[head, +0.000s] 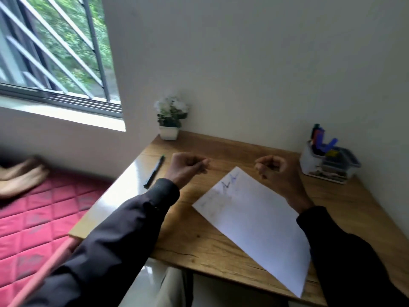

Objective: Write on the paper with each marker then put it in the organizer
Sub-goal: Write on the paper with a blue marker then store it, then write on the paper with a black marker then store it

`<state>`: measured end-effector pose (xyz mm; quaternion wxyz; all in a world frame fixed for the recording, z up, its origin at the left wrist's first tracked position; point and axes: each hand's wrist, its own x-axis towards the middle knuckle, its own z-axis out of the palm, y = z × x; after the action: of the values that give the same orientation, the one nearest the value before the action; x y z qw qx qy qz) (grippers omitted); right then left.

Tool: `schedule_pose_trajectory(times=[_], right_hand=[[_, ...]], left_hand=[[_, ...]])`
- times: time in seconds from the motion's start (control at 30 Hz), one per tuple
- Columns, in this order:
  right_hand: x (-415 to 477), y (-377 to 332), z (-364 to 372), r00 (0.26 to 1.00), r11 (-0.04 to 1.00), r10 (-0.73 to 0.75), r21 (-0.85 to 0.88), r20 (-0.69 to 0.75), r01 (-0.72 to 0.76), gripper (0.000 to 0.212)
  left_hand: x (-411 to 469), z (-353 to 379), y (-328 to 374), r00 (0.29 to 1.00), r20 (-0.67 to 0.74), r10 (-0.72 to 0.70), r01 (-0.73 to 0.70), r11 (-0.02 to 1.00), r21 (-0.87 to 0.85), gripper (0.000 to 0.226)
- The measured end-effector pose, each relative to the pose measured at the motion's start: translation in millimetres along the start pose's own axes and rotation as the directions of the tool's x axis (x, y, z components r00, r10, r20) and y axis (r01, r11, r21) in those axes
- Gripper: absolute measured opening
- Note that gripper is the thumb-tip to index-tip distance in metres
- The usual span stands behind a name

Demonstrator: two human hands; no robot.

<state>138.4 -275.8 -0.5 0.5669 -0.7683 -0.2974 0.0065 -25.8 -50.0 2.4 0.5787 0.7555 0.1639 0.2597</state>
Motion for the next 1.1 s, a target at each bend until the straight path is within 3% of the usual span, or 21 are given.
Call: schedule_pose_trajectory(times=[0.17,0.33,0.5,0.67,0.93,1.1], right_hand=[[-5.7,-12.4,34.0,0.977,0.998,-0.045,-0.028,0.209,0.052,0.006],[-5.1,-16.0,48.7,0.958,0.994,-0.071,-0.058,0.278,0.09,0.007],[-3.9,-15.9,53.8,0.955,0.993,-0.071,-0.069,0.286,0.094,0.007],[-3.9,-14.5,54.8,0.956,0.994,-0.072,-0.056,0.284,0.091,0.008],[-6.1,-11.7,56.3,0.961,0.991,-0.075,-0.087,0.266,0.102,0.008],[-11.4,-6.3,57.5,0.974,0.997,0.0,-0.078,0.228,0.018,0.005]], left_hand=[[-7.3,-46.3,-8.2,0.985,-0.173,-0.02,0.044,0.989,0.138,0.014],[-20.6,-85.8,-18.9,0.887,-0.46,-0.033,0.239,0.886,0.397,0.015],[-29.2,-99.5,-35.9,0.906,-0.39,-0.167,0.373,0.753,0.543,0.047],[-24.7,-93.5,-44.3,0.913,-0.377,-0.158,0.362,0.741,0.566,0.038],[-12.4,-56.8,-42.8,0.977,-0.212,-0.032,0.147,0.821,0.552,0.01],[1.4,-28.8,-36.4,0.987,-0.157,-0.034,0.082,0.948,0.307,0.012]])
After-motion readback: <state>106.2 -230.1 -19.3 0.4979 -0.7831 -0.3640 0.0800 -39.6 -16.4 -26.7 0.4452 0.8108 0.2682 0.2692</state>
